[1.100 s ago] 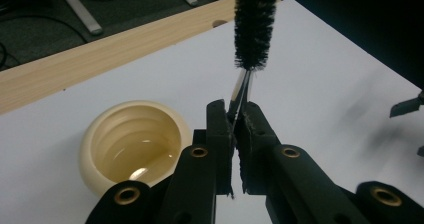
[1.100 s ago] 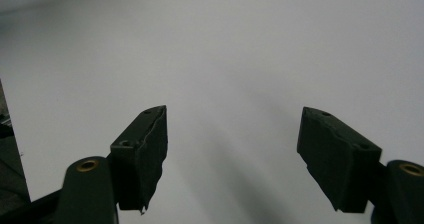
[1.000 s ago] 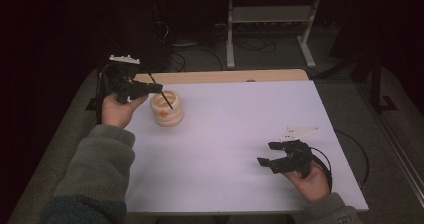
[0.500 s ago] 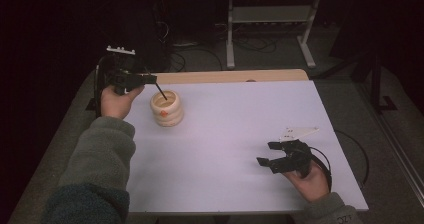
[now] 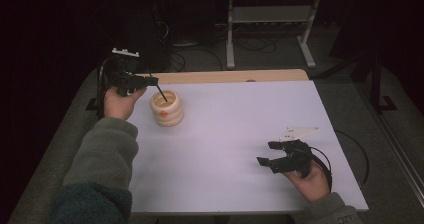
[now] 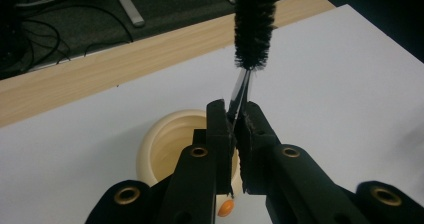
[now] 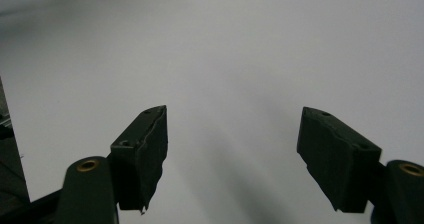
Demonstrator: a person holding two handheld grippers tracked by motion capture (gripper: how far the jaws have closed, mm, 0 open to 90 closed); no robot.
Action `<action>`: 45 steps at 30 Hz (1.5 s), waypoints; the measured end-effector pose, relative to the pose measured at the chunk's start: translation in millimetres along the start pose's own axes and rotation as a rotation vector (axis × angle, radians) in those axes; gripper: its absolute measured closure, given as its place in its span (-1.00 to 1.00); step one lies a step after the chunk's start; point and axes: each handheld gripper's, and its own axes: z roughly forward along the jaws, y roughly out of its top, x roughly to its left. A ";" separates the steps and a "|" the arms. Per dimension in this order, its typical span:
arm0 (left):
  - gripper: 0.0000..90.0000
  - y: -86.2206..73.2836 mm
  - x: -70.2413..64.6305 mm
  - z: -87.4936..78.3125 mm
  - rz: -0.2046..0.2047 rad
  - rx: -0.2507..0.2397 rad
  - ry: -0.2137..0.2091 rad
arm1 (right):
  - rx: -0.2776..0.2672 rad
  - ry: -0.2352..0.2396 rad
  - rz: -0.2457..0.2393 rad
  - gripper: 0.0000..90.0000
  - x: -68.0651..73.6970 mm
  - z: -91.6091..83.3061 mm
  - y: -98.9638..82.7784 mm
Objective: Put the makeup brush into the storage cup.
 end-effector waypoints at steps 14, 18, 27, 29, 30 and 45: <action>0.88 -11.8 7.3 5.2 -0.033 0.003 -0.003 | 0.003 0.000 0.005 -0.39 1.0 -0.2 0.2; 0.88 -14.4 7.8 7.5 -0.036 0.007 -0.005 | 0.002 -0.001 0.001 -0.39 1.1 0.2 0.2; 0.88 -23.4 10.6 14.6 -0.045 0.017 -0.009 | 0.001 -0.001 -0.003 -0.39 1.0 0.2 0.0; 0.88 -25.8 12.0 16.3 -0.054 0.022 -0.010 | 0.001 0.000 -0.003 -0.39 1.1 0.3 0.0; 0.88 -26.4 12.3 16.7 -0.052 0.023 -0.009 | 0.001 0.000 -0.003 -0.39 1.1 0.4 0.0; 0.87 -39.6 14.8 25.9 -0.076 0.030 -0.015 | 0.009 0.004 0.006 -0.39 2.8 1.2 0.4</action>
